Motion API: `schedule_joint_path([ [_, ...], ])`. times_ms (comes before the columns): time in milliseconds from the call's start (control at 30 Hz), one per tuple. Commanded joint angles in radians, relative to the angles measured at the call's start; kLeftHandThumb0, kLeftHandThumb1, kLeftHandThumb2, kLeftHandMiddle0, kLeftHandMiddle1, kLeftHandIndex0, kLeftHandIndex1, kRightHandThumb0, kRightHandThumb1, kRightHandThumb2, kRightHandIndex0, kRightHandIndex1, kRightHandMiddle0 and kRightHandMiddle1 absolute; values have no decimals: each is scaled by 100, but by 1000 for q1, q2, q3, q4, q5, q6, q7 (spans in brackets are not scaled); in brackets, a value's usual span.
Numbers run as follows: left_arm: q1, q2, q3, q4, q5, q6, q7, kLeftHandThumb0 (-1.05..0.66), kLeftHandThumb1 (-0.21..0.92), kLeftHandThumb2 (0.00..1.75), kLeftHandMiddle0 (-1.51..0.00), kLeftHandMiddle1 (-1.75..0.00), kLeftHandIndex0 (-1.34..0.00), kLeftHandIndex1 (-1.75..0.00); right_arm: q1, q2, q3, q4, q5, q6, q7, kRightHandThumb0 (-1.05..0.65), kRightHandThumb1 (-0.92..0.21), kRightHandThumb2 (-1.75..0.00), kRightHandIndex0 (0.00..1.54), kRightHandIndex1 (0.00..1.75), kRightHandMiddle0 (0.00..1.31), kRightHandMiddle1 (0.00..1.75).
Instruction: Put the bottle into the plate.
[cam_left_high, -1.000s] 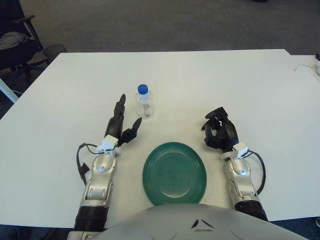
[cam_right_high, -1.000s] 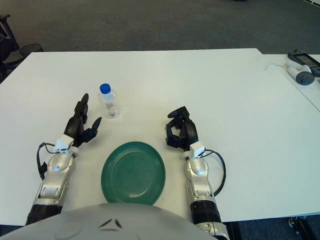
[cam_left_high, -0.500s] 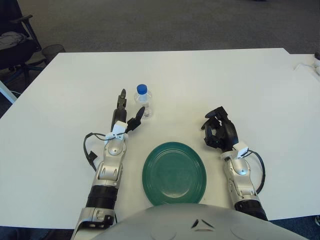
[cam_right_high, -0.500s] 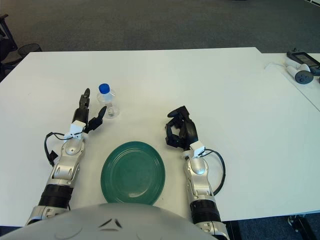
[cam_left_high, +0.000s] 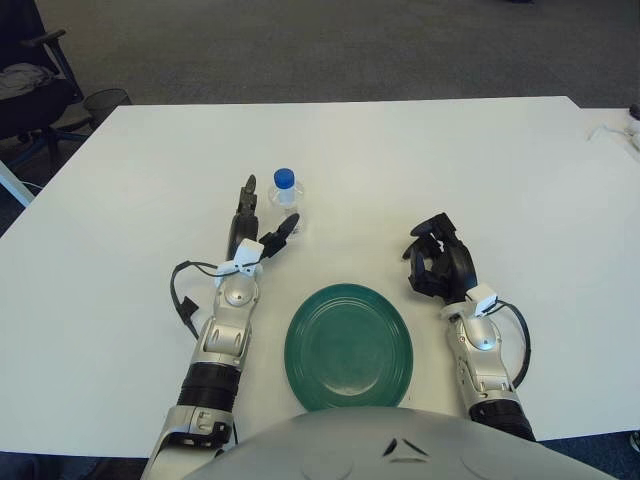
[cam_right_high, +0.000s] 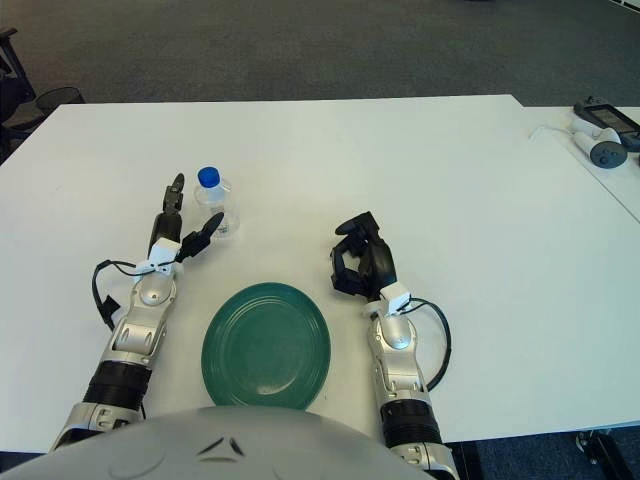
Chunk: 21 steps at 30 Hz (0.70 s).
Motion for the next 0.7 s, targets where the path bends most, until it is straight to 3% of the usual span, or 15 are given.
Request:
schedule_joint_path([
  [0,-19,11,-7,7,11,-8,2,-105,86,11,-2,-20,0,-24,45,0,0,55,5,43,2,0,-53,-107,48,171,20,175],
  [667,-22,31,-31,15,15,-31,-7,-105,80,10,0,-11,0,-21,48,-1,3,54,-9,44,-16,0,-53,-106,49,170,20,175],
])
